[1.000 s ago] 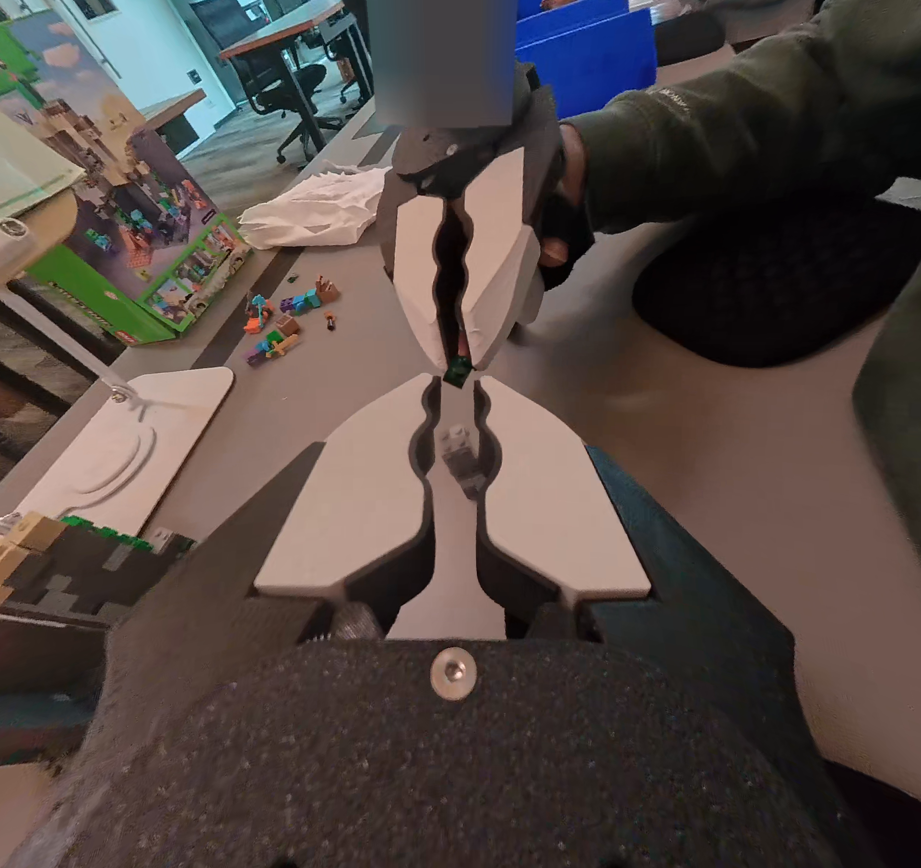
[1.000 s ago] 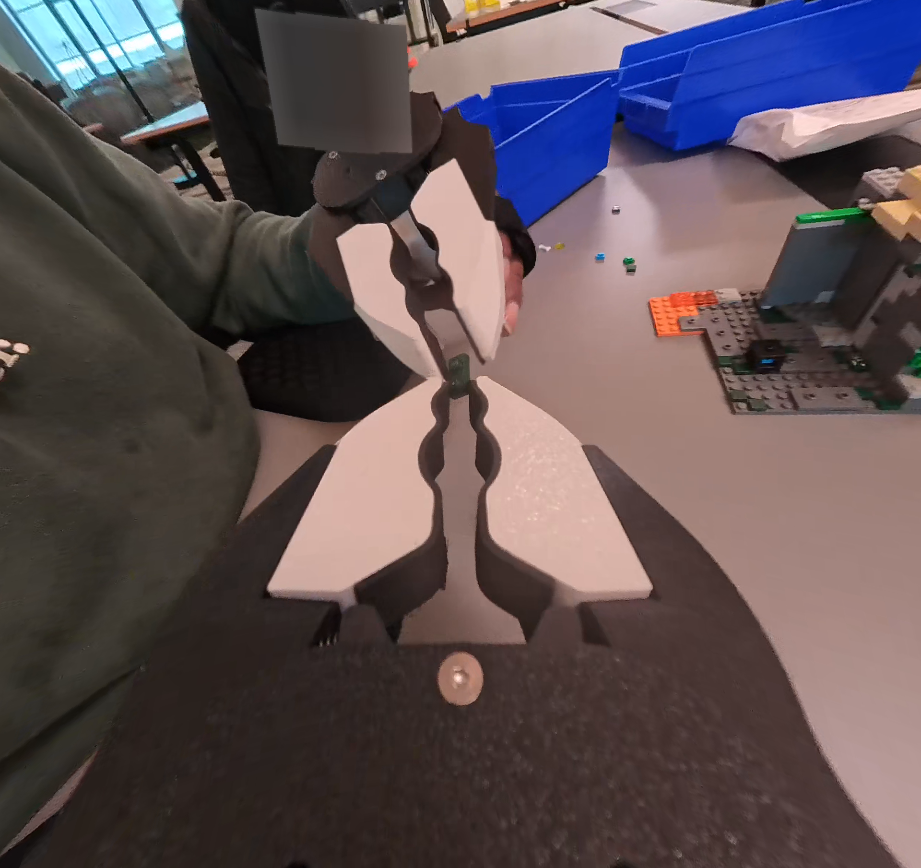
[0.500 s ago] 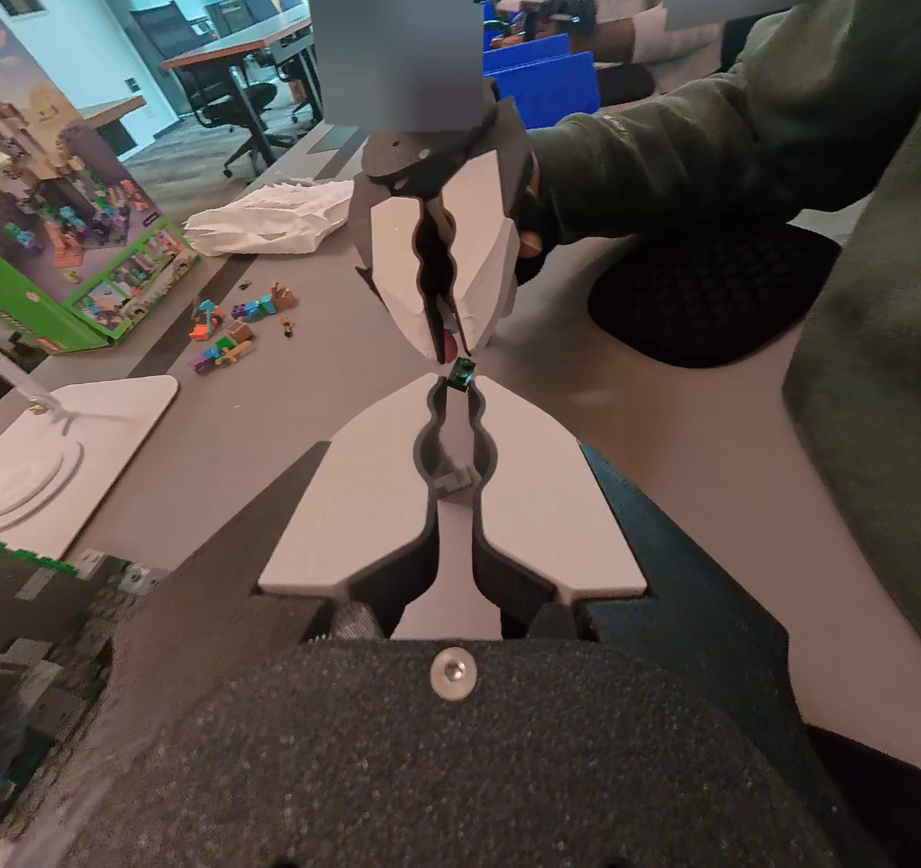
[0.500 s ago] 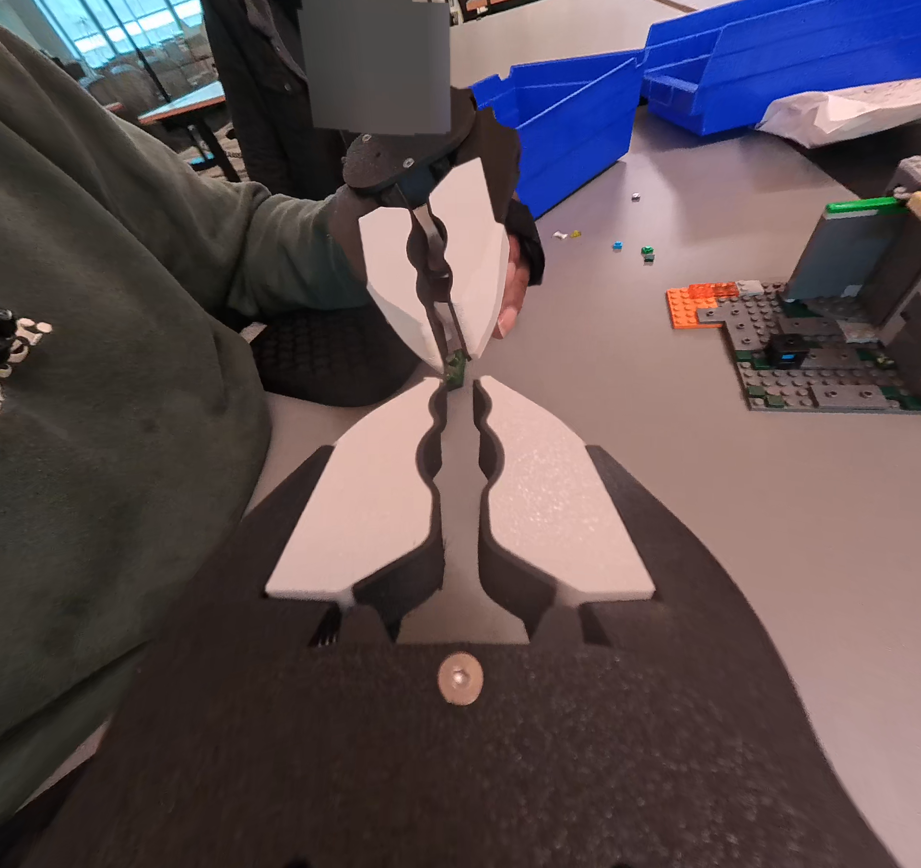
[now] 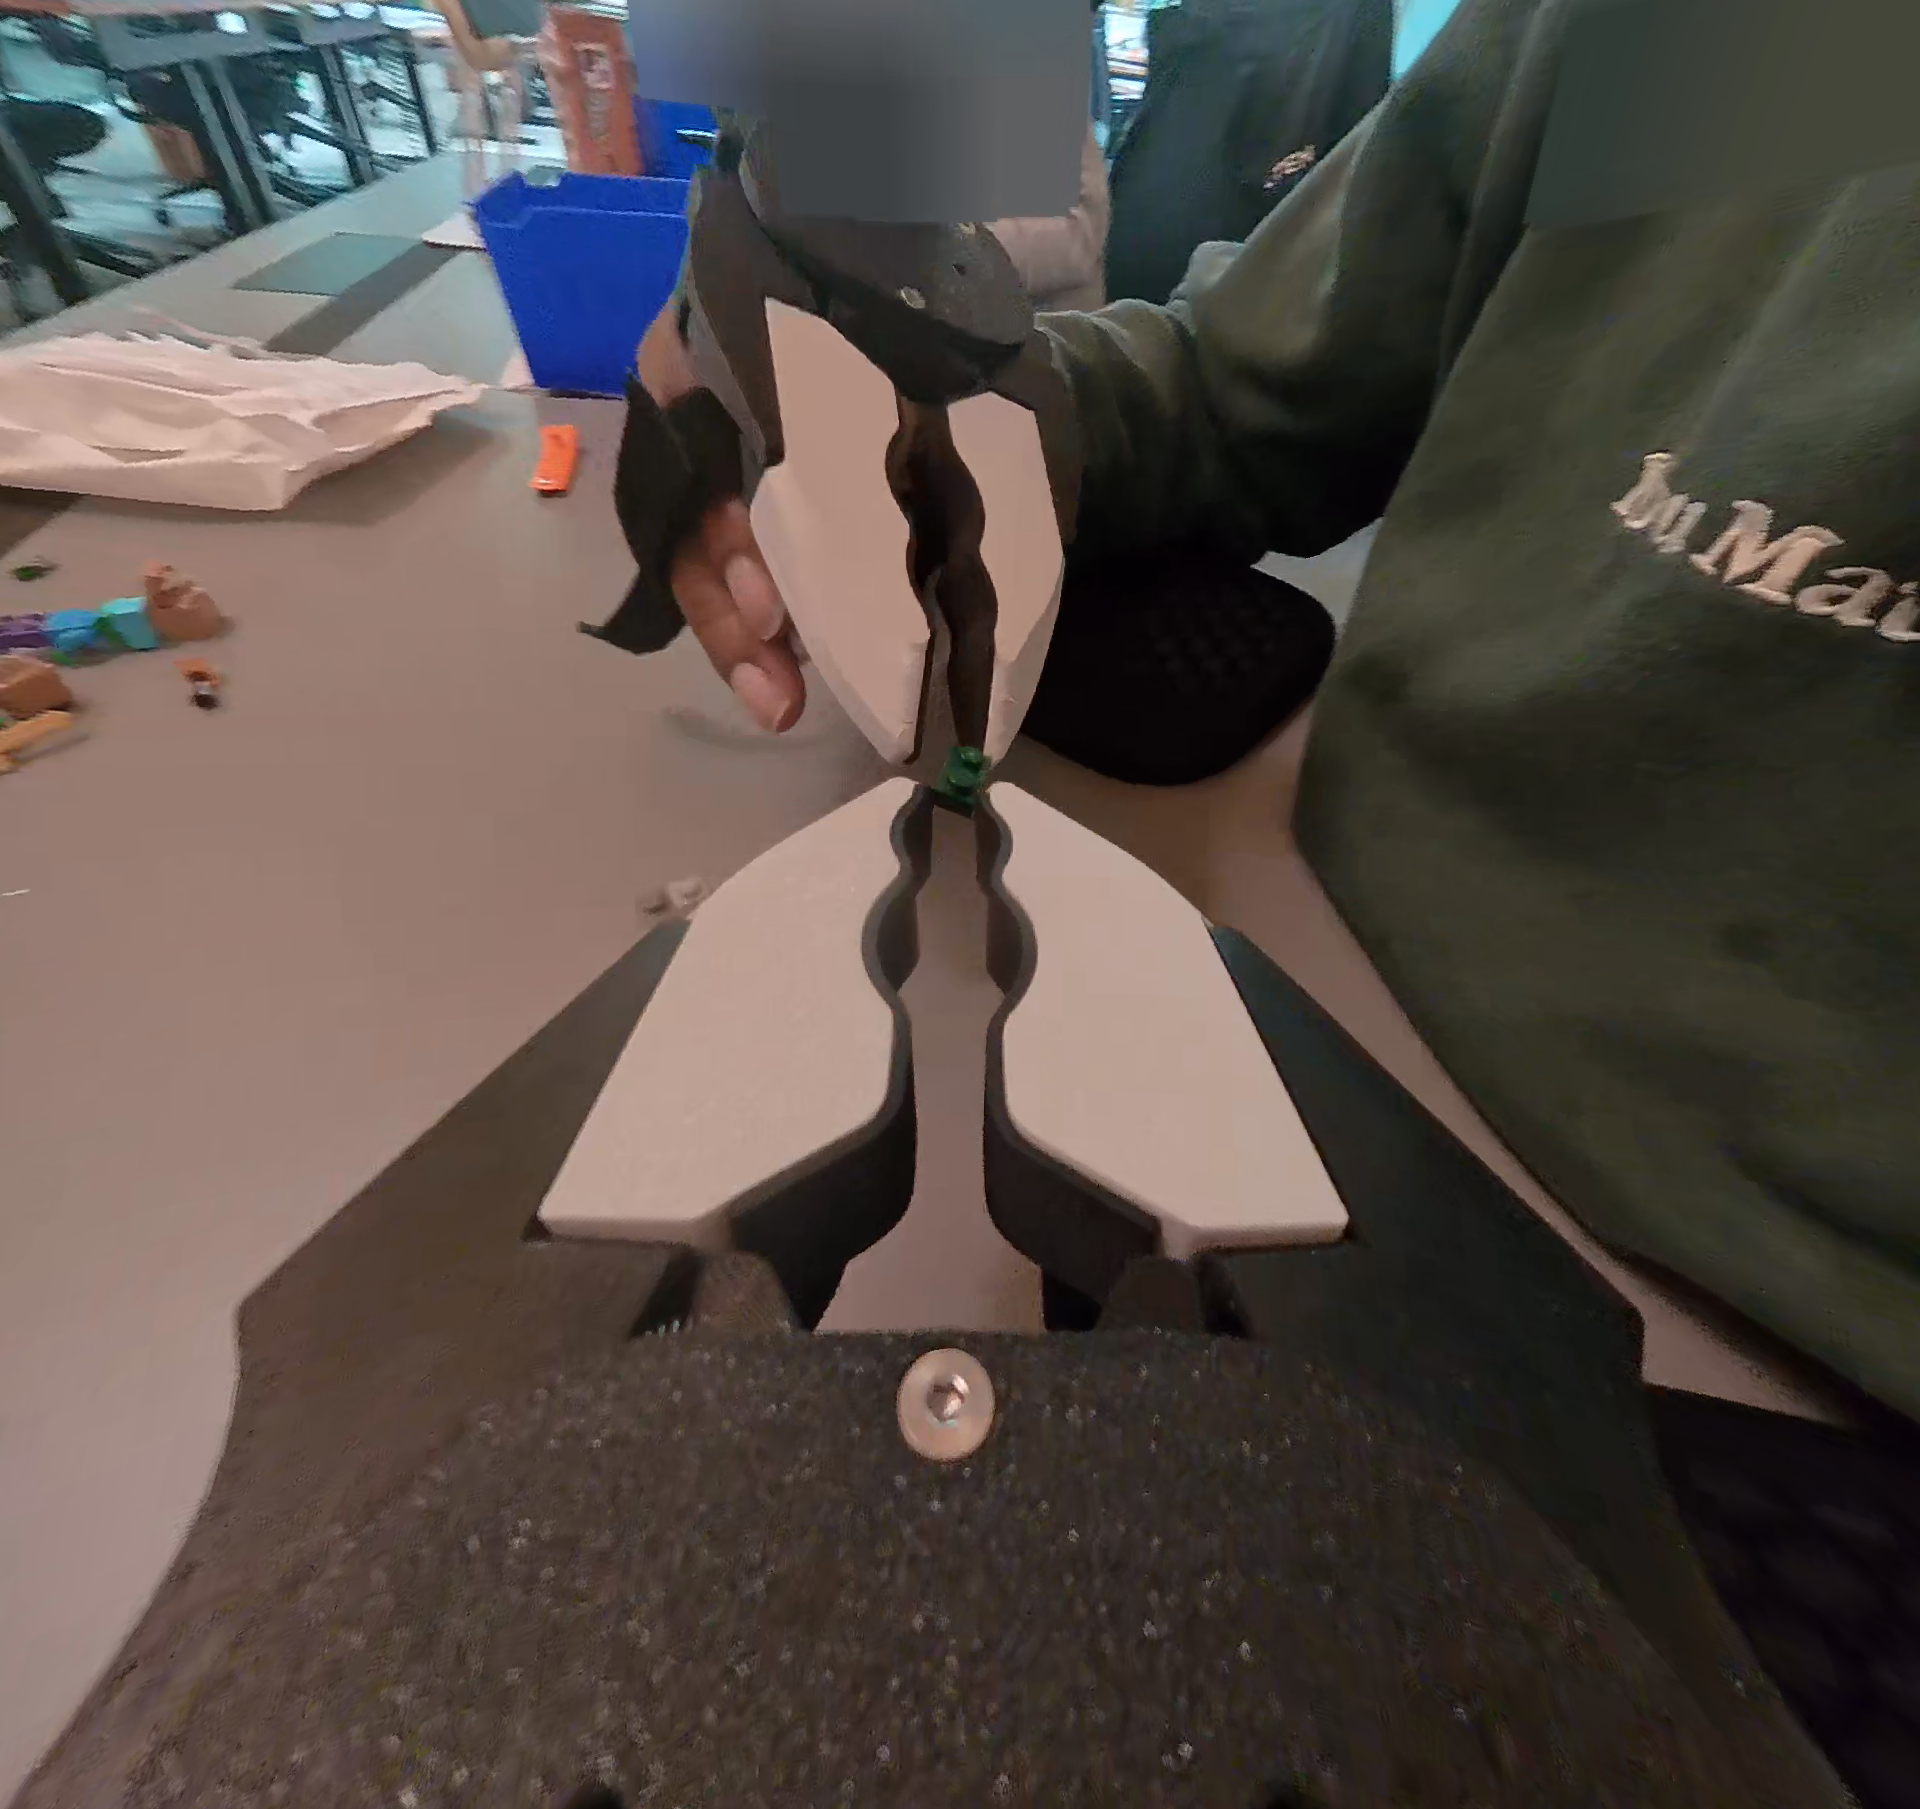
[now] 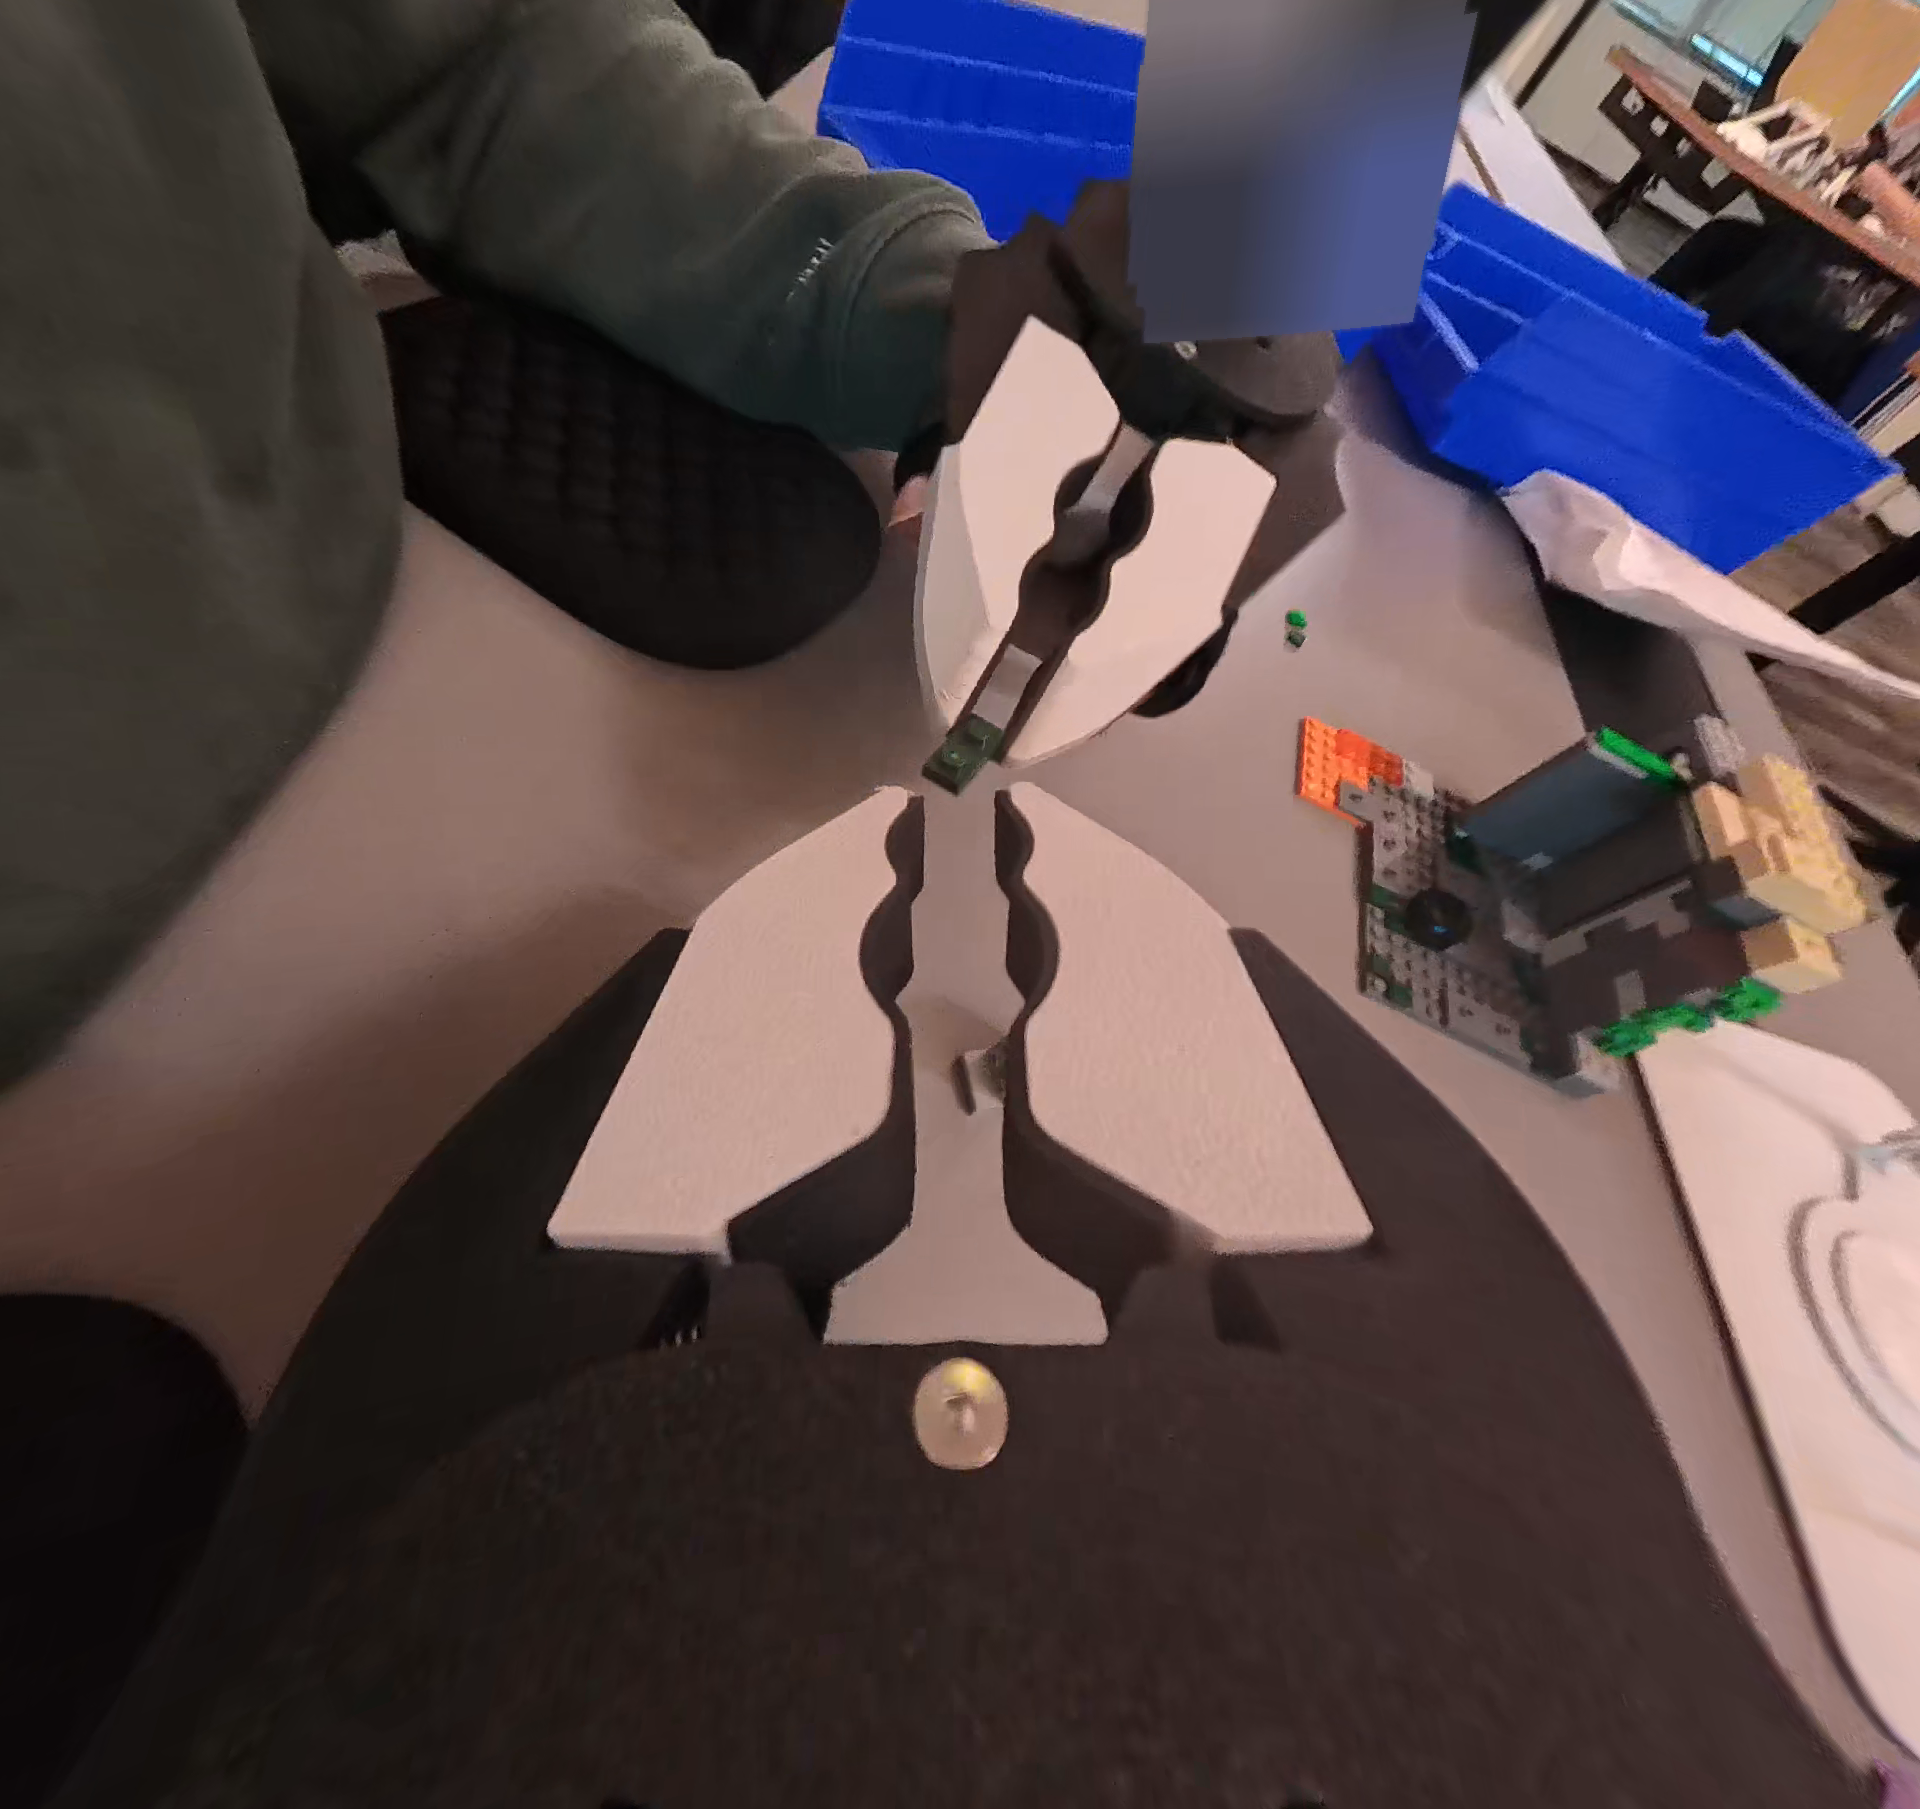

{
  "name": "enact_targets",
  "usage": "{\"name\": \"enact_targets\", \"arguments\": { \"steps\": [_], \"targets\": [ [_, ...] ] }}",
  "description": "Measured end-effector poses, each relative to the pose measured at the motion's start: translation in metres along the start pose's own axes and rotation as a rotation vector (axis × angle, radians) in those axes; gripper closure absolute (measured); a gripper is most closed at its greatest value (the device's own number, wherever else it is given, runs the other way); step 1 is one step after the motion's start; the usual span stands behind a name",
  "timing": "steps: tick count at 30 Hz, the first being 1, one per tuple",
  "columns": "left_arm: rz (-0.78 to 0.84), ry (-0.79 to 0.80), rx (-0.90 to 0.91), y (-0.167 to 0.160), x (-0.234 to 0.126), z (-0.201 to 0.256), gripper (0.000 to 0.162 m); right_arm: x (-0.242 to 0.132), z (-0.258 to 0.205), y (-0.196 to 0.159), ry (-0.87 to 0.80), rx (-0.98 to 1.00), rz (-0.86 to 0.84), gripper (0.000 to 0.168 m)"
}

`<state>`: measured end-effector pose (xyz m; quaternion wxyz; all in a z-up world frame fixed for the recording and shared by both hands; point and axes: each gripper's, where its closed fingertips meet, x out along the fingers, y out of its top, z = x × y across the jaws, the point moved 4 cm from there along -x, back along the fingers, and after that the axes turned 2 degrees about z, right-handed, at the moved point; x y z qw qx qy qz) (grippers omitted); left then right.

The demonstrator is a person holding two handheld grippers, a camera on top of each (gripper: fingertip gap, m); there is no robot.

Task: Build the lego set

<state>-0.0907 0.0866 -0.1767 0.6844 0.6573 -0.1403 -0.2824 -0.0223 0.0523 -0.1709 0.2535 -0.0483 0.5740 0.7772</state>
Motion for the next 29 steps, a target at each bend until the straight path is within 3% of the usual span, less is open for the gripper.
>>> {"name": "enact_targets", "arguments": {
  "steps": [10,29],
  "targets": [
    [-0.032,-0.242,-0.066,-0.001,0.004,0.016,0.154,0.008,-0.02,0.014,0.001,-0.233,-0.085,0.148],
    [-0.056,-0.339,-0.182,-0.007,0.007,0.013,0.155,0.017,-0.032,0.018,-0.045,-0.446,-0.214,0.149]
  ]
}}
